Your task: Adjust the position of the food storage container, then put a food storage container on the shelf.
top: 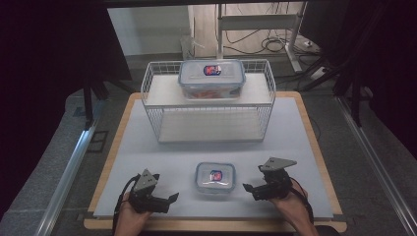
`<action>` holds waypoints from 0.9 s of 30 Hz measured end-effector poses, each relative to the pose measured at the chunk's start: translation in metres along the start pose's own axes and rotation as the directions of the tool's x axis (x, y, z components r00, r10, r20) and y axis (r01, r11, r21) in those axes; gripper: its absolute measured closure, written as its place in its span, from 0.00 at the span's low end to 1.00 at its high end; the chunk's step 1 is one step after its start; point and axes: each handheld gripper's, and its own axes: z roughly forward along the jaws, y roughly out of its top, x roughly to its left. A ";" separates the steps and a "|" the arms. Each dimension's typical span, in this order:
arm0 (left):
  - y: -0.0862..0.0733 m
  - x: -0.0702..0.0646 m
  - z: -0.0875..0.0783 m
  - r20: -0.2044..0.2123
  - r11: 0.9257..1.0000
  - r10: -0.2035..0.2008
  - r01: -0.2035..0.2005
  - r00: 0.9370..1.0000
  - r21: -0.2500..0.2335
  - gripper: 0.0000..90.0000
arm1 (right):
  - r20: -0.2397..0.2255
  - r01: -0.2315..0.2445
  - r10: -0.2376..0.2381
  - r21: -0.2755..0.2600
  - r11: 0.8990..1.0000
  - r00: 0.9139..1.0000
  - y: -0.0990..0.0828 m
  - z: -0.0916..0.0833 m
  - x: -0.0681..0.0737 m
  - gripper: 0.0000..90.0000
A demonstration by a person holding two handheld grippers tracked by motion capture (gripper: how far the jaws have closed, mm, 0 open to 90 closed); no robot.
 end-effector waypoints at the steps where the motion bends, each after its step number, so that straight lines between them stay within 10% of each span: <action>1: 0.000 0.000 0.000 -0.002 1.000 0.000 0.000 1.000 0.002 0.03 | -0.002 -0.003 0.003 0.003 1.000 1.000 -0.001 0.000 -0.001 0.11; 27: 0.012 0.003 0.007 0.061 0.997 -0.075 0.073 0.995 0.035 0.04 | -0.017 -0.042 0.042 -0.008 0.999 0.999 0.001 0.003 -0.003 0.04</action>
